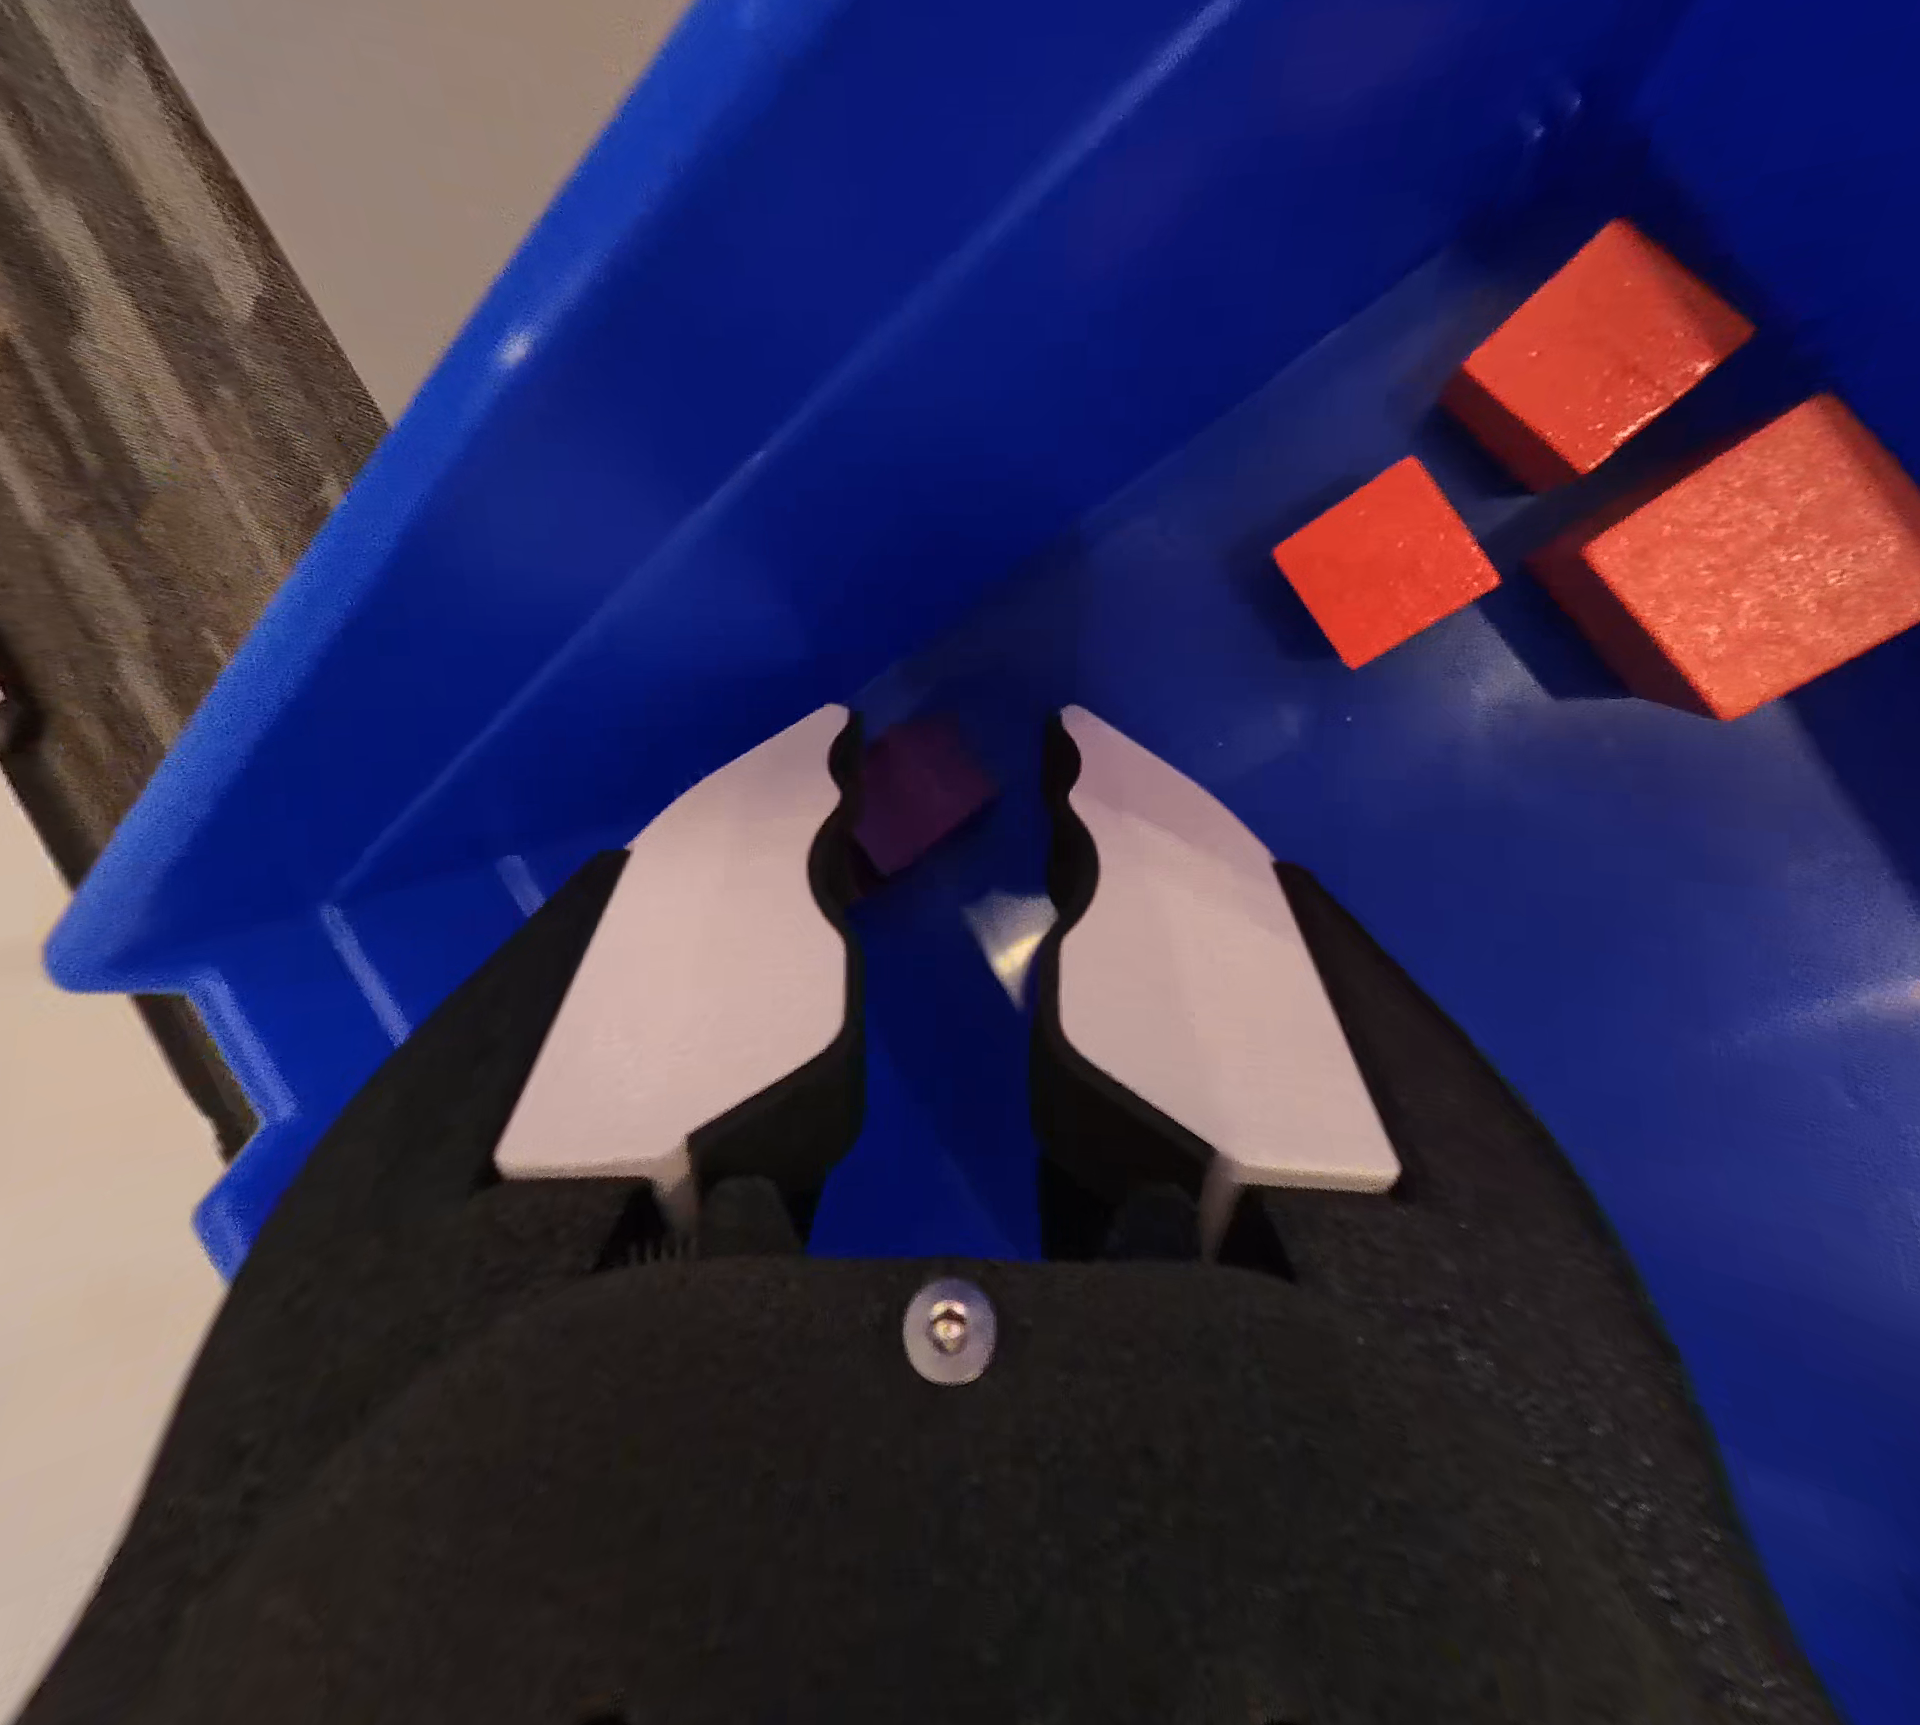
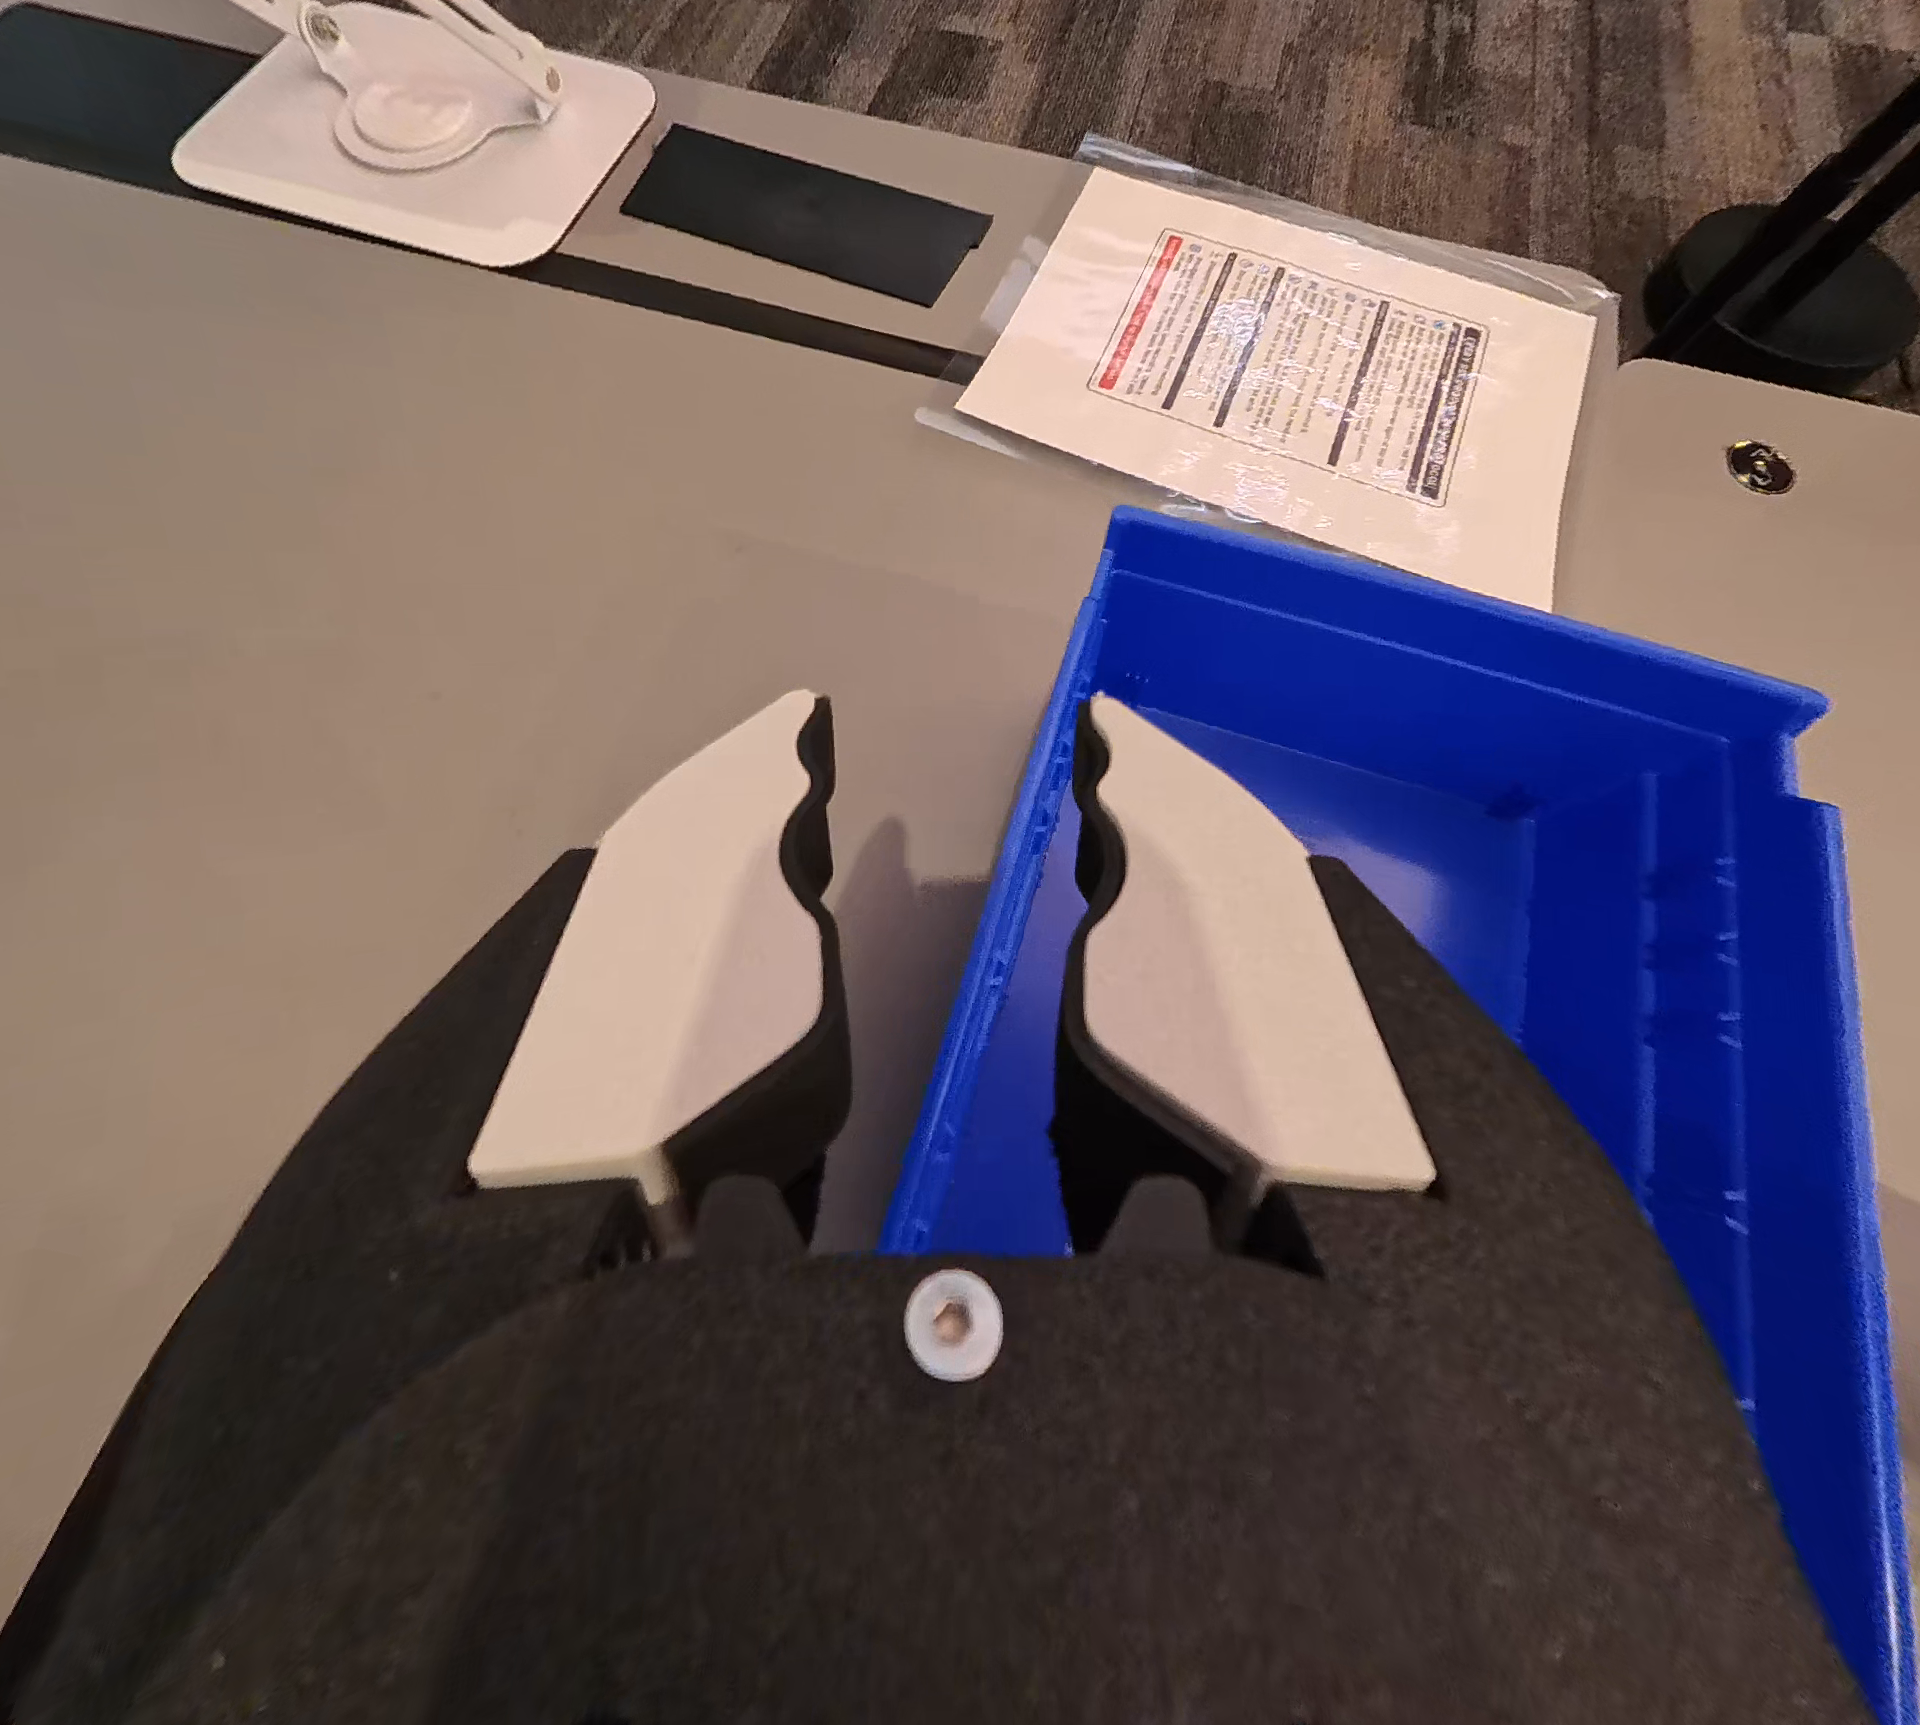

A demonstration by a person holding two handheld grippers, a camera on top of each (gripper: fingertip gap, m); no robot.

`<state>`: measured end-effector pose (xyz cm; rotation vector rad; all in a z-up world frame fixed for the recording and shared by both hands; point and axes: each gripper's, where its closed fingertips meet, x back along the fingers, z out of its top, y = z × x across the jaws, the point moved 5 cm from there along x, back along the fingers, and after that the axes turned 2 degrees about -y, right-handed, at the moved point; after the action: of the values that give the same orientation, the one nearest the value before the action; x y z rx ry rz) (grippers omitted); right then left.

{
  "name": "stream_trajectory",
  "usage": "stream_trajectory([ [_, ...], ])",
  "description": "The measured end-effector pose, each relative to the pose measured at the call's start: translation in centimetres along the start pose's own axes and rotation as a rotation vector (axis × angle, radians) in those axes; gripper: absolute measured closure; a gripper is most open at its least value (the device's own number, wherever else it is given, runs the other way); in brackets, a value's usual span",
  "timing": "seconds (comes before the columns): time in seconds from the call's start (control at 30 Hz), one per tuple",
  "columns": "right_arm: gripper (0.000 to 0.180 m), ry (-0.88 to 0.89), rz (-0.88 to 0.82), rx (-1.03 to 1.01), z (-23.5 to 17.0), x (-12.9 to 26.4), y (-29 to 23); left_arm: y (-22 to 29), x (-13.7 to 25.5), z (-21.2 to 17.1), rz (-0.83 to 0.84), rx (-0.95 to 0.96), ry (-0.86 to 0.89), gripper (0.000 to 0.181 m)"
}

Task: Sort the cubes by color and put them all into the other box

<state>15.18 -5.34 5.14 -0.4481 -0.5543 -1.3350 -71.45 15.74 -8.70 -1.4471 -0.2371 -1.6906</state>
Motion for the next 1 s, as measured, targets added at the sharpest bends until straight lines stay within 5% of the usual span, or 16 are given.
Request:
stream_trajectory([
  [0.37,0.136,-0.063,0.033,0.026,-0.3,-1.1,-0.7,3.7,2.0,-1.8,-0.103,-0.021,-0.005,0.16],
  [0.43,0.136,-0.059,0.041,0.027,-0.2,-1.2,-0.8,3.8,3.0,-2.3,-0.065,-0.029,0.026,0.15],
  [0.67,0.136,-0.055,0.078,0.04,0.1,-1.6,-1.6,1.1,4.9,-3.6,-0.002,0.265,0.115,0.144],
  [0.87,0.136,-0.076,0.09,0.052,0.1,-2.0,-2.0,3.6,3.1,-3.7,0.005,0.047,0.019,0.137],
  [1.0,0.136,-0.078,0.099,0.066,0.2,-2.1,-2.4,3.3,2.6,-3.4,0.047,0.025,-0.014,0.148],
])
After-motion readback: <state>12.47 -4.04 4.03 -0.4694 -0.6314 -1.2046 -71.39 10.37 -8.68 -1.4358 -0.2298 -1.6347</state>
